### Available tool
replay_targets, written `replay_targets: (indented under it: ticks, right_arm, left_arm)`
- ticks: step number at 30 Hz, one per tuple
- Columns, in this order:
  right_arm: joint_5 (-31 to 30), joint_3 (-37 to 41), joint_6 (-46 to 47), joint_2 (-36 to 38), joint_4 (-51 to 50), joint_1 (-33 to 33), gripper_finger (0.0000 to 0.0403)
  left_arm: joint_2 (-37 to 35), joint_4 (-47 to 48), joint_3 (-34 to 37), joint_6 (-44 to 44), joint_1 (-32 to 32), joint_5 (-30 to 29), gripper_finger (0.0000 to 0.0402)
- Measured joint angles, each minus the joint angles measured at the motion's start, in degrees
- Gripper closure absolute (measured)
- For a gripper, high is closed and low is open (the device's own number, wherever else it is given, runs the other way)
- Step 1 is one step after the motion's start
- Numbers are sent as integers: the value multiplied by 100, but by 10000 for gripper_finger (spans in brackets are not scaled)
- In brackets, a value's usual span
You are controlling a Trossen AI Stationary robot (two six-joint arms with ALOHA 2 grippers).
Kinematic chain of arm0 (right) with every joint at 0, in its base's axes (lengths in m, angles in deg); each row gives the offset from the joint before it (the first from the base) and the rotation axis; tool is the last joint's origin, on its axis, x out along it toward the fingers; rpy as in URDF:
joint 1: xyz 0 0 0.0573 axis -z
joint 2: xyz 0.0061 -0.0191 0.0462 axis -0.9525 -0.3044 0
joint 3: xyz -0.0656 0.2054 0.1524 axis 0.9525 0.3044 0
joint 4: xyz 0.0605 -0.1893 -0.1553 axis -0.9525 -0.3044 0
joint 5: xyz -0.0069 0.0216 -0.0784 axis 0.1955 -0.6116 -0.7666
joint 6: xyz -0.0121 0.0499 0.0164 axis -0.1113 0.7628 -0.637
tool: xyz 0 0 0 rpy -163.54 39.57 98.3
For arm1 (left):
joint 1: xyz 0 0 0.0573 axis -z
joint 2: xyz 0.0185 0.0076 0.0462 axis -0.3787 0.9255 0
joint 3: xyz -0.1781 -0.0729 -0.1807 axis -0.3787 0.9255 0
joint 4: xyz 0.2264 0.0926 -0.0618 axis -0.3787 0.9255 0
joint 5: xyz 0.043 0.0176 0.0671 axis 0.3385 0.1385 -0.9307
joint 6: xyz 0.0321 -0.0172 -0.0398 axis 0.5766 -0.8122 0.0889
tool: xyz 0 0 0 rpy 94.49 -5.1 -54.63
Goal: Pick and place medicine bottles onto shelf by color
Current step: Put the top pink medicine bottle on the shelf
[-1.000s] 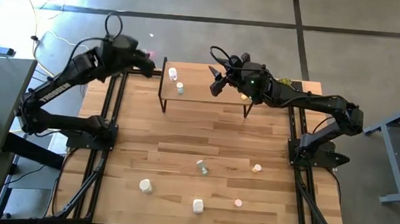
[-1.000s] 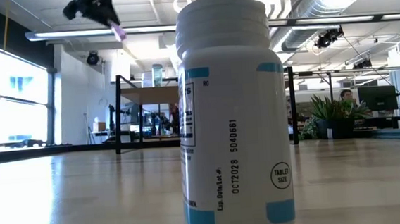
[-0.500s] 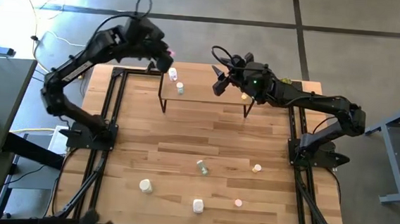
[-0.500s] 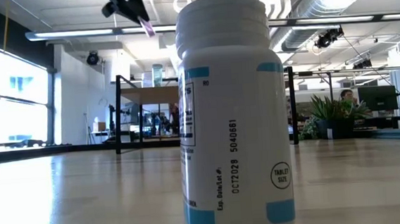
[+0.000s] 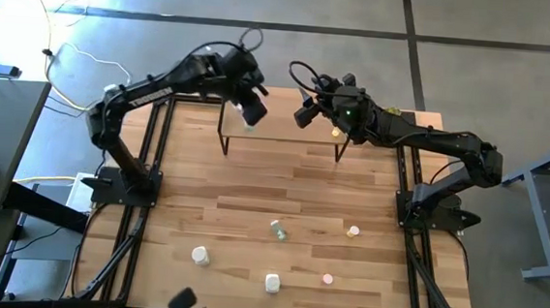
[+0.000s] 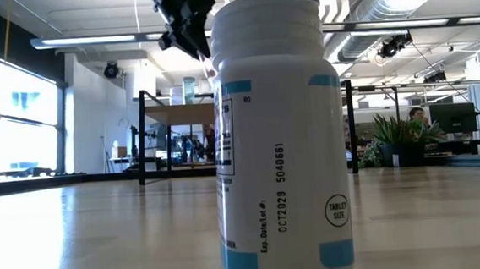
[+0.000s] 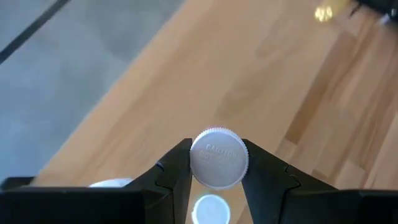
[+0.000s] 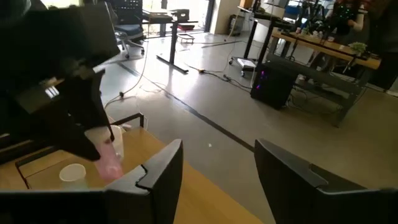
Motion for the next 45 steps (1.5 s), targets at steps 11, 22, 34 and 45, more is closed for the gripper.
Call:
replay_targets:
  ticks: [11, 22, 34, 45]
  right_arm:
    - [0, 0, 82, 0, -214, 0, 212]
    - [0, 0, 102, 0, -288, 0, 212]
    - [1, 0, 102, 0, -299, 0, 212]
    - [0, 0, 99, 0, -299, 0, 212]
  left_arm:
    - [629, -7, -2, 258, 451, -517, 291]
    - [879, -7, 0, 369, 495, -551, 291]
    - [879, -4, 0, 410, 493, -415, 282]
    - [879, -10, 0, 496, 493, -432, 236]
